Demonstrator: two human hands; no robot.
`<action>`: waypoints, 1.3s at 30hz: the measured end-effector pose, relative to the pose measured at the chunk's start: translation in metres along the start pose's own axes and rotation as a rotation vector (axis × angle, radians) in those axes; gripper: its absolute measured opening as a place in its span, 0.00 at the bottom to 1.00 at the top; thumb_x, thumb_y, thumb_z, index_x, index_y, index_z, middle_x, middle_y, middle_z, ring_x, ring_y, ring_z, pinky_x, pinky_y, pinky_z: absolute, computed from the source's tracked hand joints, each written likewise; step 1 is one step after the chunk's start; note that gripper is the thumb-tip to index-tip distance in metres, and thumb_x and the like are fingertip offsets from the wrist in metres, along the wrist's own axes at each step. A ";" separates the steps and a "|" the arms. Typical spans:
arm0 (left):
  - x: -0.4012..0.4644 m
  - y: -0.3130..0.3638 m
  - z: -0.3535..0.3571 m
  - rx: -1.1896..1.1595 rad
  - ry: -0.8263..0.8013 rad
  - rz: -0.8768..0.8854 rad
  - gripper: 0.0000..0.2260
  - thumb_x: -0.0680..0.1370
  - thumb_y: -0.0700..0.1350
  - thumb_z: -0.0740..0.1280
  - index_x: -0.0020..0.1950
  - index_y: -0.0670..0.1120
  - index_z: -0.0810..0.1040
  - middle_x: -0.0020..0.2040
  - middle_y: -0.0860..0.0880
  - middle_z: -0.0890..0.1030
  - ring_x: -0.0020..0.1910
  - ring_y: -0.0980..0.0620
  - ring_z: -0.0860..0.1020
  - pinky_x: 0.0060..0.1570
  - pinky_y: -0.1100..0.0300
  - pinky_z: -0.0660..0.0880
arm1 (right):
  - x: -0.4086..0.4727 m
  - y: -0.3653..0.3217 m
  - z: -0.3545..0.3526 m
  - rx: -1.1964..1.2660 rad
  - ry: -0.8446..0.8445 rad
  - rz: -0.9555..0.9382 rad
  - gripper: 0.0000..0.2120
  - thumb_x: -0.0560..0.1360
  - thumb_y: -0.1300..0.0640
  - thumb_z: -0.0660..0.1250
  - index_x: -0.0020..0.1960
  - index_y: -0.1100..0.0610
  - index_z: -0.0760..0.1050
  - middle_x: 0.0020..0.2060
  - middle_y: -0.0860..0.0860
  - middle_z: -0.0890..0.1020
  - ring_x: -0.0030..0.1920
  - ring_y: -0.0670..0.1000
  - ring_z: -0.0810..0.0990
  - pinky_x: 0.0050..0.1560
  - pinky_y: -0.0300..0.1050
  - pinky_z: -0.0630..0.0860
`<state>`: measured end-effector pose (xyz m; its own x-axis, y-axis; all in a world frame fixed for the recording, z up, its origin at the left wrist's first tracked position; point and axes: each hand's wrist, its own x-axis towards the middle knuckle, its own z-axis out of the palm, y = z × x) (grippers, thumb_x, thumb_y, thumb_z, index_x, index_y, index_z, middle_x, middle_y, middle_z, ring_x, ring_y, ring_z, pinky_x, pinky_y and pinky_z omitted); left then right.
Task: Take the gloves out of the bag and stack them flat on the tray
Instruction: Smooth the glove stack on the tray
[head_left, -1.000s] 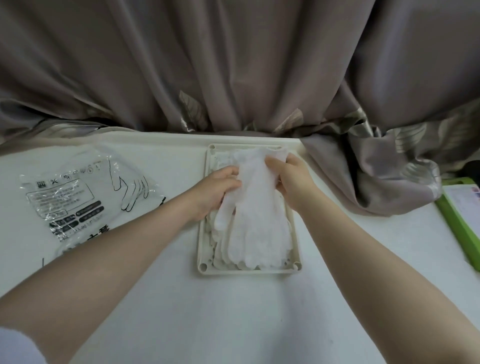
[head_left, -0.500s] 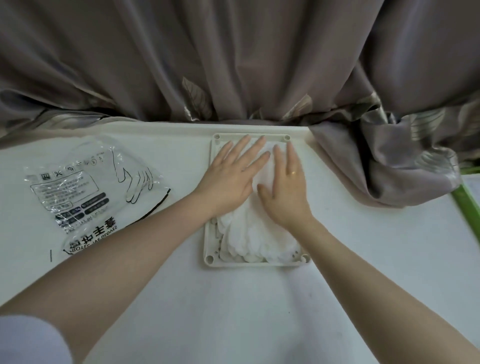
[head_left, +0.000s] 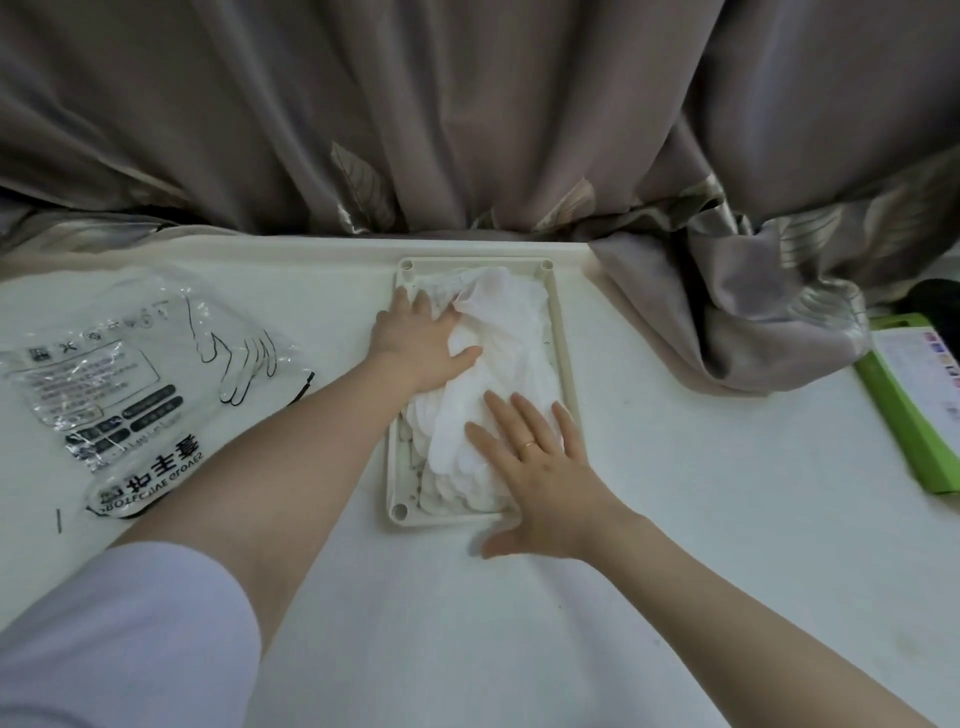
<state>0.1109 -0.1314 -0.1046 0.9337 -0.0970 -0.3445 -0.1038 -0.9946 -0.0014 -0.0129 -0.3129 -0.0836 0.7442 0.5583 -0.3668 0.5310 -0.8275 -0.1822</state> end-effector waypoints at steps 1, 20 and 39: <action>0.000 0.000 -0.001 0.046 0.006 -0.011 0.33 0.76 0.69 0.48 0.77 0.56 0.47 0.76 0.43 0.58 0.75 0.39 0.51 0.66 0.45 0.60 | 0.002 0.005 0.003 -0.061 -0.025 -0.015 0.53 0.68 0.35 0.68 0.77 0.46 0.35 0.75 0.50 0.30 0.73 0.52 0.28 0.70 0.58 0.28; -0.061 -0.010 -0.006 0.074 -0.150 -0.278 0.36 0.76 0.69 0.48 0.75 0.47 0.58 0.71 0.48 0.69 0.63 0.46 0.74 0.45 0.59 0.67 | 0.004 0.061 -0.032 -0.308 0.011 0.121 0.42 0.75 0.70 0.55 0.75 0.36 0.44 0.73 0.51 0.28 0.74 0.57 0.29 0.72 0.59 0.33; -0.105 -0.040 0.026 0.163 0.038 0.308 0.48 0.69 0.69 0.62 0.77 0.51 0.39 0.76 0.45 0.33 0.75 0.45 0.35 0.72 0.54 0.35 | 0.000 0.002 0.005 -0.203 0.110 0.124 0.42 0.74 0.44 0.65 0.77 0.56 0.45 0.77 0.54 0.48 0.77 0.55 0.46 0.74 0.53 0.38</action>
<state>0.0077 -0.0803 -0.0926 0.8617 -0.3962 -0.3171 -0.4334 -0.8996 -0.0536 -0.0139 -0.3145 -0.0881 0.8425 0.4652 -0.2715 0.4948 -0.8676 0.0488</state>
